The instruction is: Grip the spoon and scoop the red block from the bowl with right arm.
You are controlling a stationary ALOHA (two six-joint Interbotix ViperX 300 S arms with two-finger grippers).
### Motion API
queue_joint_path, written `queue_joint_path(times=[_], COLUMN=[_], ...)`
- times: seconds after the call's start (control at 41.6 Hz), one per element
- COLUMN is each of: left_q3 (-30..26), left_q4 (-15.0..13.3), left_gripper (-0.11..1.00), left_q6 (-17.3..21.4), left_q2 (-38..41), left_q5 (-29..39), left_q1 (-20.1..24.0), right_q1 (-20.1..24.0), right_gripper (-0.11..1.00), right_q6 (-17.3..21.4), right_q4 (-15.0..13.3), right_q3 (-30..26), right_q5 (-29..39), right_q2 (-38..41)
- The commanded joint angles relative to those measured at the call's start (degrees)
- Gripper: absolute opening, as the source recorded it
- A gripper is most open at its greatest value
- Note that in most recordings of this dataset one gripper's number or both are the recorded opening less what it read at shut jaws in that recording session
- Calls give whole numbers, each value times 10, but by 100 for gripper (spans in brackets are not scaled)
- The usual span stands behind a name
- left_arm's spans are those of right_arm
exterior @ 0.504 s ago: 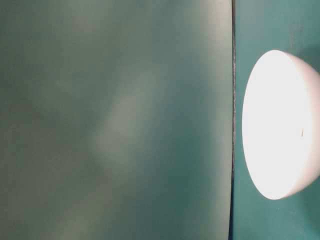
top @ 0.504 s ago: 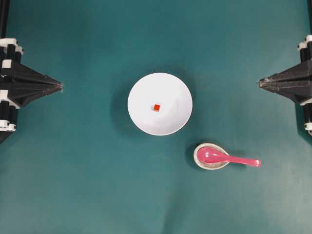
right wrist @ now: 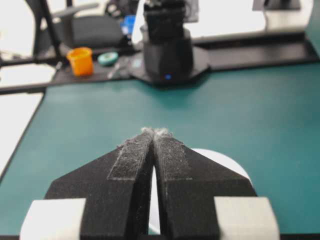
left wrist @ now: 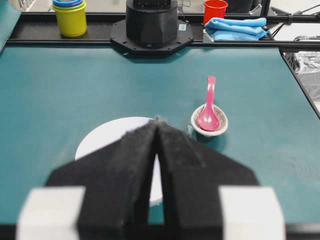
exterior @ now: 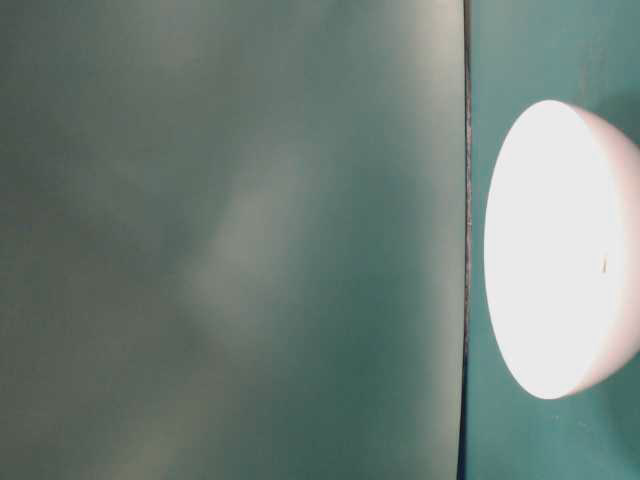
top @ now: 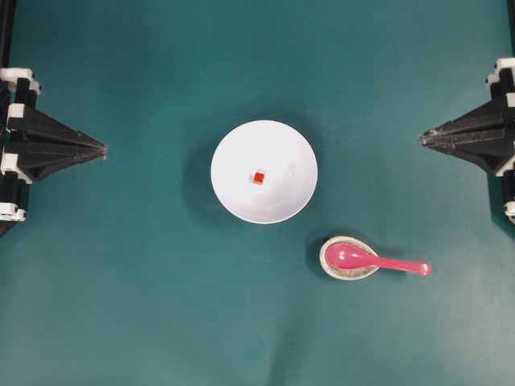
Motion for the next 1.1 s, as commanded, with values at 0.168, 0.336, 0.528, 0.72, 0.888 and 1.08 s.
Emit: queue_joint_path(times=[0.168, 0.336, 0.528, 0.72, 0.888, 1.08], left_q3=[-16, -18, -18, -18, -18, -18], left_q4=[1, 1, 1, 1, 1, 0], left_gripper=[0, 0, 0, 0, 0, 0], left_q6=[1, -4, -17, -27, -31, -31], left_q2=[0, -1, -1, -1, -1, -1], left_q5=[0, 6, 16, 20, 20, 20], left_q1=[-2, -3, -2, -3, -2, -2], right_q1=[3, 3, 11, 58, 114, 209], right_gripper=[6, 41, 54, 53, 53, 53], right_q6=[34, 67, 68, 72, 79, 79], right_q4=[10, 18, 18, 28, 93, 209], right_q3=[-33, -68, -64, -25, 34, 91], right_q5=[30, 91, 132, 119, 8, -176], right_q2=[4, 30, 54, 105, 172, 255])
